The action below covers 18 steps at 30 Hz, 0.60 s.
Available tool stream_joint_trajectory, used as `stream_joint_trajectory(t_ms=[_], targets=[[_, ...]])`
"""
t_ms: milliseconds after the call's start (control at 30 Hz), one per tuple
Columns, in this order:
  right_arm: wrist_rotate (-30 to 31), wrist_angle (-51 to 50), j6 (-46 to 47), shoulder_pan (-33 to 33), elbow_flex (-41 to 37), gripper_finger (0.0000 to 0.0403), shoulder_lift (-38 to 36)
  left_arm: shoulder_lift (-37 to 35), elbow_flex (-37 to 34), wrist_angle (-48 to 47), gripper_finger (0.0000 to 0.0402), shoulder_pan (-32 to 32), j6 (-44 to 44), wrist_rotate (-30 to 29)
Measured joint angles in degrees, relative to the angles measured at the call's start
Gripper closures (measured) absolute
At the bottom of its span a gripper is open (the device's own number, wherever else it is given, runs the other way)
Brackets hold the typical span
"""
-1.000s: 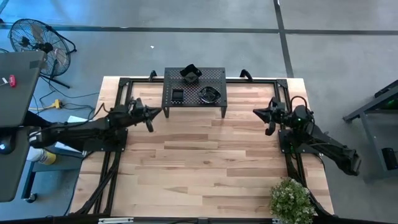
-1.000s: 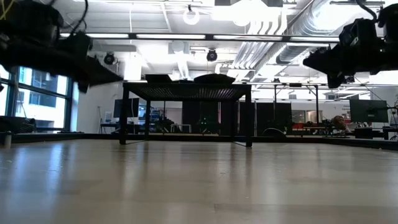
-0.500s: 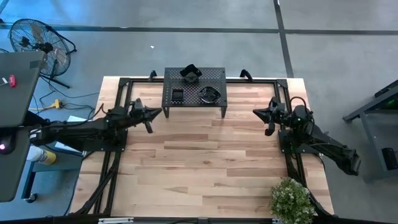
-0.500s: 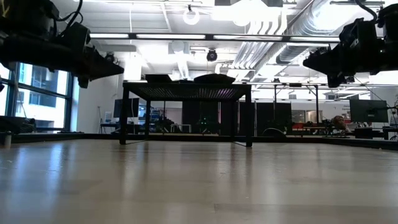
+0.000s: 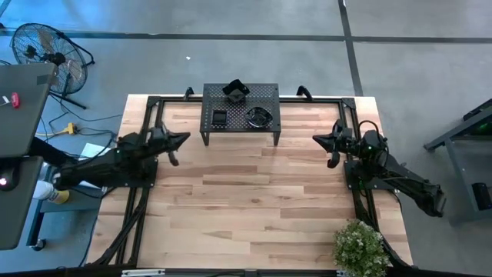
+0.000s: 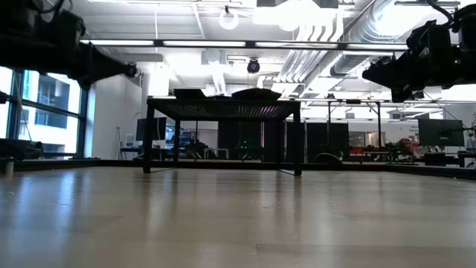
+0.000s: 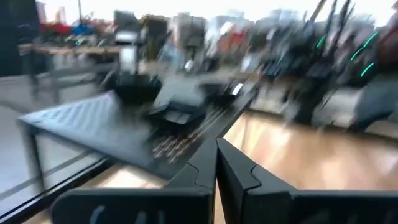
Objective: Pick & Place Mini shaped plates
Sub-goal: Return to Home Position
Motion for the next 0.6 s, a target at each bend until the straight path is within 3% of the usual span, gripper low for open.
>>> stream_joint_trajectory(t_ms=[100, 167, 400, 600], targets=[[0.87, 0.06, -0.17, -0.09, -0.16, 0.0402, 0.07, 1.03, -0.01, -4.6, 0.0401, 0.02, 3.33, -7.17], [2.88, -0.01, -0.11, -0.08, -0.31, 0.0402, -0.06, 0.65, -0.98, -3.1, 0.0401, 0.04, 1.15, -10.23], [8.07, -0.68, -1.31, -0.07, -0.34, 0.0402, 0.45, 0.54, -1.24, -1.58, 0.0401, 0.02, 2.21, -12.51], [10.59, -1.17, -2.31, -0.09, -0.35, 0.0402, 0.51, 1.29, -1.24, -1.62, 0.0401, 0.0, 2.36, -11.05]])
